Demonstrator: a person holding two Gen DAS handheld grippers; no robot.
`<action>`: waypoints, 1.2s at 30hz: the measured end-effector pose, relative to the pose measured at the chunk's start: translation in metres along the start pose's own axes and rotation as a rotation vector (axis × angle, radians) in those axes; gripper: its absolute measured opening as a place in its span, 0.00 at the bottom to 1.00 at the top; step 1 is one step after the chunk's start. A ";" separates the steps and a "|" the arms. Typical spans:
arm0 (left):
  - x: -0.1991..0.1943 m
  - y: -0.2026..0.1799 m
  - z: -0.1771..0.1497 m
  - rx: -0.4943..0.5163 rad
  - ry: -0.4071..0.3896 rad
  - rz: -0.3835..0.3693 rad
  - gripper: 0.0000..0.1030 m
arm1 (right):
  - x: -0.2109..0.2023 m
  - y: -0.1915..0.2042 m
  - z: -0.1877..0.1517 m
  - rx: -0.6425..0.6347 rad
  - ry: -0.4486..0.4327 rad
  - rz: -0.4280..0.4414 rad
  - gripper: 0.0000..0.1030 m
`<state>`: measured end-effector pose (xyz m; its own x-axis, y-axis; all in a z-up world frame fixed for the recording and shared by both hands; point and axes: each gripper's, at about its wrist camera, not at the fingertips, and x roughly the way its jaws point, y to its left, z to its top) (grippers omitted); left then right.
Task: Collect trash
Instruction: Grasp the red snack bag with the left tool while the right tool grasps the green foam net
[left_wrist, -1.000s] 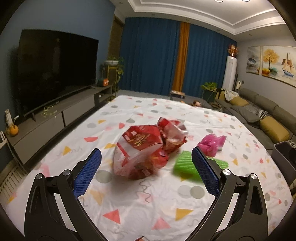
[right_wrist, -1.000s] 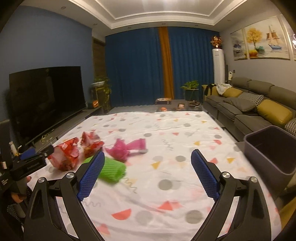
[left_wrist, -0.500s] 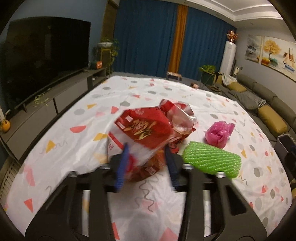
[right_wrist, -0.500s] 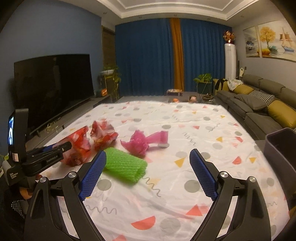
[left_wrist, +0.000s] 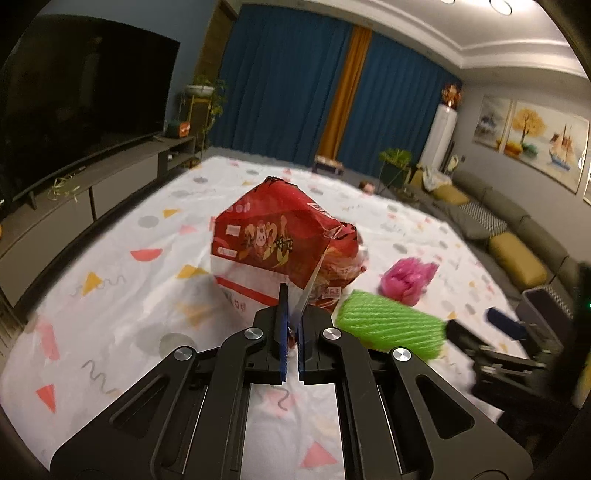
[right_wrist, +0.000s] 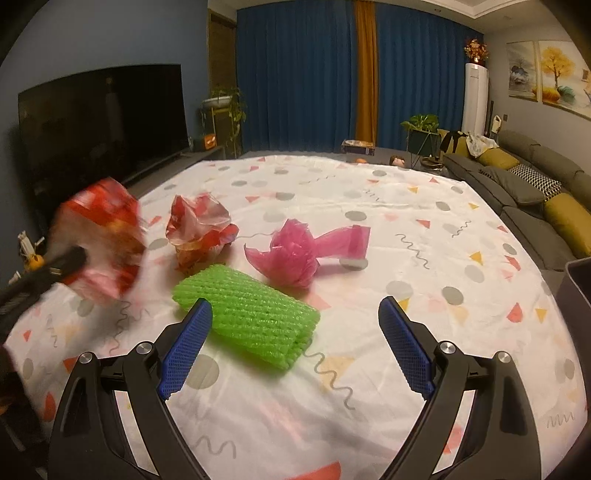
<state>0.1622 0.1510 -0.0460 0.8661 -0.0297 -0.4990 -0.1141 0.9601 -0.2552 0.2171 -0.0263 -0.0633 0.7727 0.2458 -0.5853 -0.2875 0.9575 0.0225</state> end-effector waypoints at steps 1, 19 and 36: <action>-0.008 0.000 0.000 -0.002 -0.019 -0.002 0.03 | 0.005 0.002 0.001 -0.006 0.012 -0.002 0.86; -0.039 0.009 -0.003 -0.028 -0.090 -0.002 0.03 | 0.051 0.002 0.002 -0.012 0.181 0.036 0.66; -0.052 0.009 -0.002 -0.026 -0.101 -0.012 0.03 | 0.035 0.009 -0.008 -0.055 0.163 0.090 0.10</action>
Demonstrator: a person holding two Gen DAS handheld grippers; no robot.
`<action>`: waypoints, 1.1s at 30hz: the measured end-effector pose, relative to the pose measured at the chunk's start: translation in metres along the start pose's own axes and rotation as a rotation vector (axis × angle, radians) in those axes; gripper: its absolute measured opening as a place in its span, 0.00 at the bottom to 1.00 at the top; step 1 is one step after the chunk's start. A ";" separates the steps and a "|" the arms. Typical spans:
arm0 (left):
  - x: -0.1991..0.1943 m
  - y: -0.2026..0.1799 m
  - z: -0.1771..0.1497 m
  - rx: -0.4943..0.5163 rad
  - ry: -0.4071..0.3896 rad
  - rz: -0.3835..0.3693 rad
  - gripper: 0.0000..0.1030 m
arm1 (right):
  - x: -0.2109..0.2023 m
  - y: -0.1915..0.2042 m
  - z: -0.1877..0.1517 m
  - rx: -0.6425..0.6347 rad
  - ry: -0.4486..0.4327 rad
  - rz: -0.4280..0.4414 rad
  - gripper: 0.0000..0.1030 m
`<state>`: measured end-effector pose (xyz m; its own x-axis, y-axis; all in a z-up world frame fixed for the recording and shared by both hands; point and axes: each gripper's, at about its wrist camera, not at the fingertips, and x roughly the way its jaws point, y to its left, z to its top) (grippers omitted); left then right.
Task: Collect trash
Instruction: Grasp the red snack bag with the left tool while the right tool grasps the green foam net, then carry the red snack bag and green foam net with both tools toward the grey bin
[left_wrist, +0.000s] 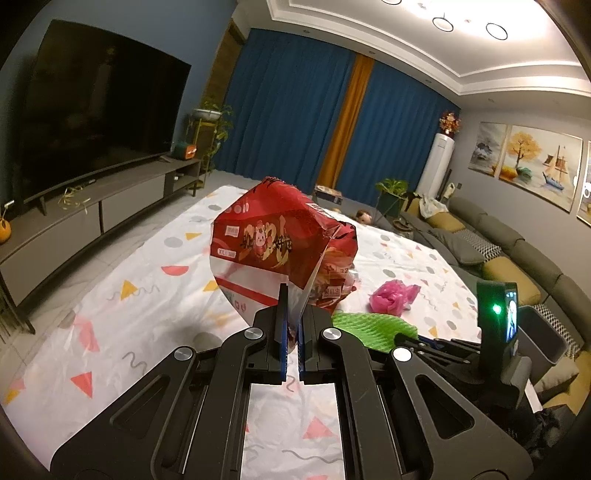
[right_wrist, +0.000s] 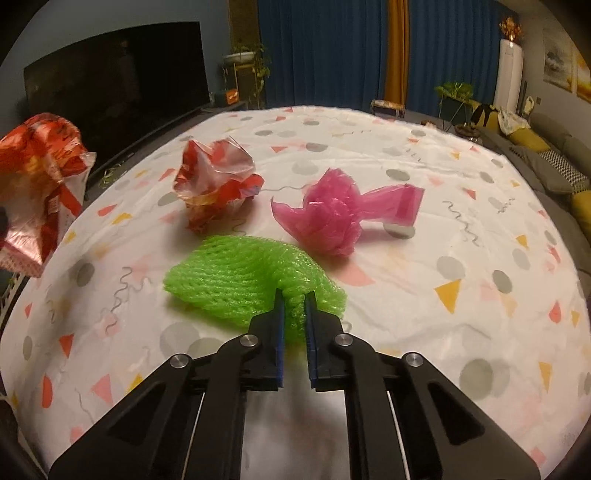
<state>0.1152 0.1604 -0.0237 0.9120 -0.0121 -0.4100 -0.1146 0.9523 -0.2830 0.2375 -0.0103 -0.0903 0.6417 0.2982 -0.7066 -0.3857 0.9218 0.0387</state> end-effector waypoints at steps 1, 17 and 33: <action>-0.001 -0.001 0.000 0.003 -0.001 -0.002 0.03 | -0.006 0.000 -0.002 -0.003 -0.014 -0.001 0.10; -0.015 -0.052 -0.006 0.084 -0.010 -0.077 0.03 | -0.111 -0.046 -0.026 0.079 -0.226 -0.062 0.09; 0.005 -0.163 -0.007 0.222 0.001 -0.236 0.03 | -0.177 -0.121 -0.044 0.192 -0.335 -0.185 0.09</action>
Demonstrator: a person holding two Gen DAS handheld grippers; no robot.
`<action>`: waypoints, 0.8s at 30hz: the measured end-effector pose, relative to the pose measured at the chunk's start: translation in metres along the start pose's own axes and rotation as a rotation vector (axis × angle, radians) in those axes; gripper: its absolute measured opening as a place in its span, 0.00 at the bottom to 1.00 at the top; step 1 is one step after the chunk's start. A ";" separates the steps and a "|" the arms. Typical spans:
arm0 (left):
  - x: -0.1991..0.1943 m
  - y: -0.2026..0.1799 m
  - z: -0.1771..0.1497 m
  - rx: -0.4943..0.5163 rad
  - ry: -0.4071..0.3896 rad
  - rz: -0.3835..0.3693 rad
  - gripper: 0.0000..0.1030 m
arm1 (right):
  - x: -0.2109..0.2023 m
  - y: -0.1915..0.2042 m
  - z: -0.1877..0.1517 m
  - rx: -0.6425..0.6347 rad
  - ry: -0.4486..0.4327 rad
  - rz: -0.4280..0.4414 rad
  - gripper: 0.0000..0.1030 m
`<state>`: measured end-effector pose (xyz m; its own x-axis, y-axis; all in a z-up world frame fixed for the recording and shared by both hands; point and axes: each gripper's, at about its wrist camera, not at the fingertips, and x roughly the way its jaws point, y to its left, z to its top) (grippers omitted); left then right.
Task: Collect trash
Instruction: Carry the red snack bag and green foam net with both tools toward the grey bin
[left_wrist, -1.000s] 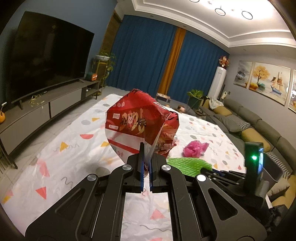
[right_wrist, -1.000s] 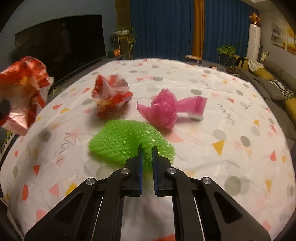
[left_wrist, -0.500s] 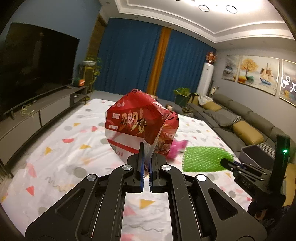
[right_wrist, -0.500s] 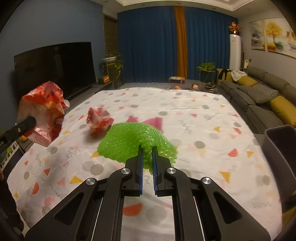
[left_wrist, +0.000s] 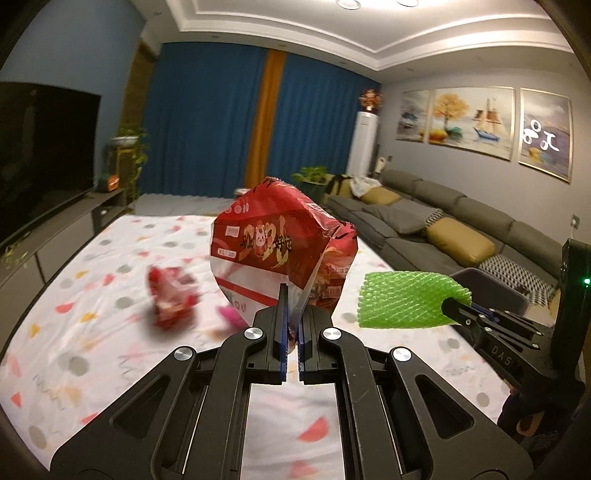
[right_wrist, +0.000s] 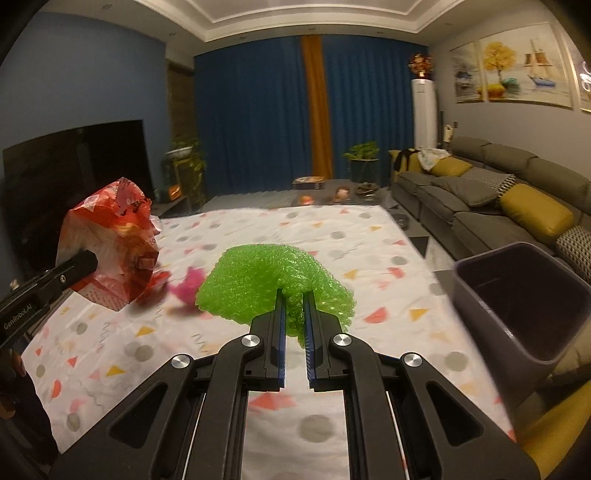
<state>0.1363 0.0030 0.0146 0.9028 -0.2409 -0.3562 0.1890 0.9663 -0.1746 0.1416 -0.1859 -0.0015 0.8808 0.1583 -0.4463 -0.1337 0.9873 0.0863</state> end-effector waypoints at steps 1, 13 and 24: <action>0.005 -0.009 0.002 0.011 0.001 -0.016 0.03 | -0.002 -0.008 0.001 0.008 -0.006 -0.016 0.09; 0.041 -0.084 0.011 0.108 0.007 -0.131 0.03 | -0.026 -0.070 0.007 0.071 -0.055 -0.145 0.09; 0.065 -0.146 0.007 0.174 0.028 -0.219 0.03 | -0.041 -0.119 0.009 0.135 -0.094 -0.238 0.09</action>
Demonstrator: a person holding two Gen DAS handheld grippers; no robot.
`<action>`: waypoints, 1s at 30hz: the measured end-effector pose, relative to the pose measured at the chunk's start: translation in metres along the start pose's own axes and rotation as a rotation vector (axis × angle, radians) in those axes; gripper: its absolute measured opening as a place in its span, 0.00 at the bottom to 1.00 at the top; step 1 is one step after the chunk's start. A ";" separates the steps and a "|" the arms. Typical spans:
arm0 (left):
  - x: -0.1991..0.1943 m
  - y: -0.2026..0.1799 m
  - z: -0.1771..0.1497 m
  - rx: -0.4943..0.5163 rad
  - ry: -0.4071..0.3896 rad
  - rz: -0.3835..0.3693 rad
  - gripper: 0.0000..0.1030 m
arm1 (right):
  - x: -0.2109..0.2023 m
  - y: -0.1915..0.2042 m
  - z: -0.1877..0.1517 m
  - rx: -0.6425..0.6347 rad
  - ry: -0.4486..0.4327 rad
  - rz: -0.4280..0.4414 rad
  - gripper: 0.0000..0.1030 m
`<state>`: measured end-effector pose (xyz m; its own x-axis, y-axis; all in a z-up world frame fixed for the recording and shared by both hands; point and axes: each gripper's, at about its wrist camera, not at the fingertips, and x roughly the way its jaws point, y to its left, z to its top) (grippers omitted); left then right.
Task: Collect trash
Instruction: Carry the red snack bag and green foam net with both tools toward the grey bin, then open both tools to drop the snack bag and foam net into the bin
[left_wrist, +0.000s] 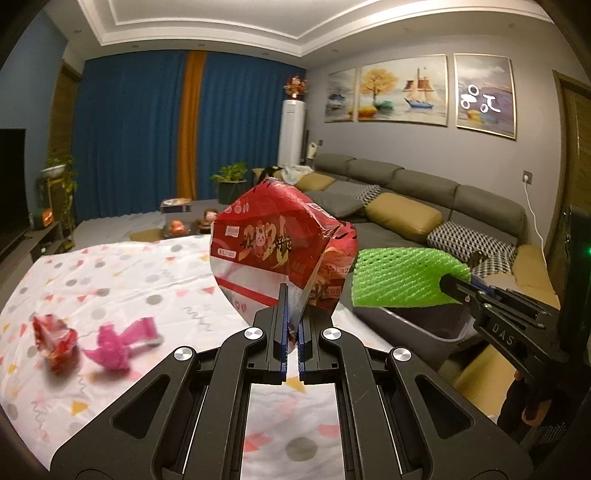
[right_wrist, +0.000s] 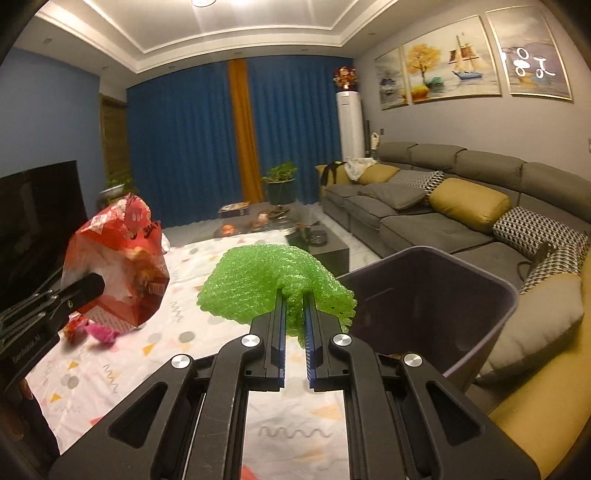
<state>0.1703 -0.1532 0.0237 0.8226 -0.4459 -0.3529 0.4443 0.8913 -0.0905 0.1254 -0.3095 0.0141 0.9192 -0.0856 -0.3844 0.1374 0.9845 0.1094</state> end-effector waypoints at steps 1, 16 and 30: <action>0.003 -0.003 0.000 0.005 0.002 -0.007 0.03 | 0.001 -0.002 0.000 0.004 -0.001 -0.007 0.09; 0.057 -0.066 0.007 0.068 0.030 -0.145 0.03 | 0.006 -0.067 0.000 0.100 -0.020 -0.169 0.09; 0.120 -0.119 0.007 0.085 0.090 -0.277 0.03 | 0.023 -0.098 -0.006 0.115 0.013 -0.292 0.10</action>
<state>0.2183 -0.3133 -0.0015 0.6330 -0.6584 -0.4072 0.6784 0.7251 -0.1178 0.1307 -0.4072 -0.0113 0.8303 -0.3591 -0.4262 0.4359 0.8949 0.0951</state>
